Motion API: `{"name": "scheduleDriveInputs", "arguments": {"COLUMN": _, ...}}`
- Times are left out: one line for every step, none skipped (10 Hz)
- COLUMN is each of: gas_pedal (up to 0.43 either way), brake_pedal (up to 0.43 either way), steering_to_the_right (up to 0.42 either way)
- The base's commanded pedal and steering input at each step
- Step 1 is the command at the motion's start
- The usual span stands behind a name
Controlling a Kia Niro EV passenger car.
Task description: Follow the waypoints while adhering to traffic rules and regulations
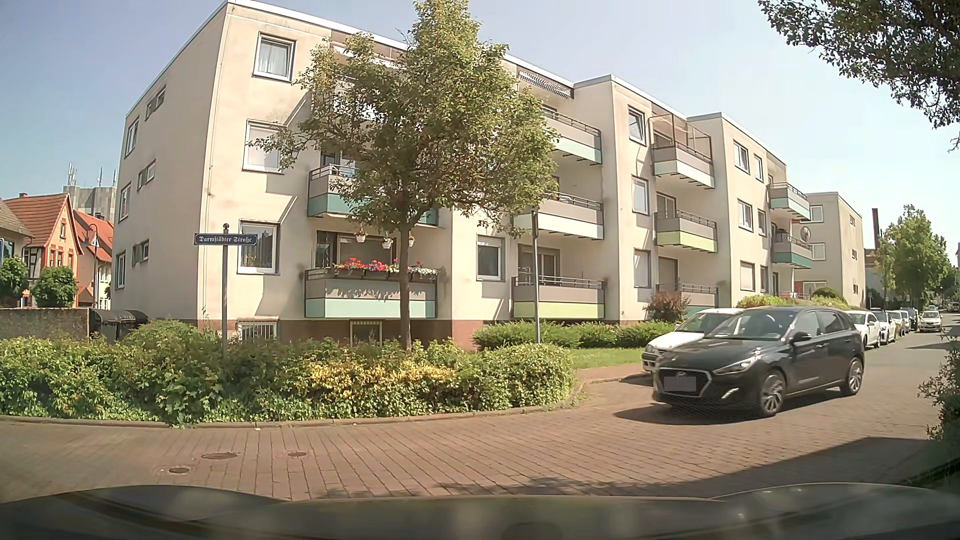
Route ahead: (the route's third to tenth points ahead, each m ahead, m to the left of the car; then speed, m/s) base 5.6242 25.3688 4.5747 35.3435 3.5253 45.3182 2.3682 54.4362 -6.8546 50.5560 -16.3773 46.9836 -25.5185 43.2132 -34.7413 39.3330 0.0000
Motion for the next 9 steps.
{"name": "scheduleDriveInputs", "arguments": {"gas_pedal": 0.000, "brake_pedal": 0.256, "steering_to_the_right": -0.350}}
{"name": "scheduleDriveInputs", "arguments": {"gas_pedal": 0.000, "brake_pedal": 0.250, "steering_to_the_right": -0.350}}
{"name": "scheduleDriveInputs", "arguments": {"gas_pedal": 0.000, "brake_pedal": 0.250, "steering_to_the_right": -0.350}}
{"name": "scheduleDriveInputs", "arguments": {"gas_pedal": 0.000, "brake_pedal": 0.250, "steering_to_the_right": -0.350}}
{"name": "scheduleDriveInputs", "arguments": {"gas_pedal": 0.000, "brake_pedal": 0.250, "steering_to_the_right": -0.350}}
{"name": "scheduleDriveInputs", "arguments": {"gas_pedal": 0.000, "brake_pedal": 0.250, "steering_to_the_right": -0.350}}
{"name": "scheduleDriveInputs", "arguments": {"gas_pedal": 0.000, "brake_pedal": 0.250, "steering_to_the_right": -0.350}}
{"name": "scheduleDriveInputs", "arguments": {"gas_pedal": 0.000, "brake_pedal": 0.250, "steering_to_the_right": -0.350}}
{"name": "scheduleDriveInputs", "arguments": {"gas_pedal": 0.000, "brake_pedal": 0.250, "steering_to_the_right": -0.350}}
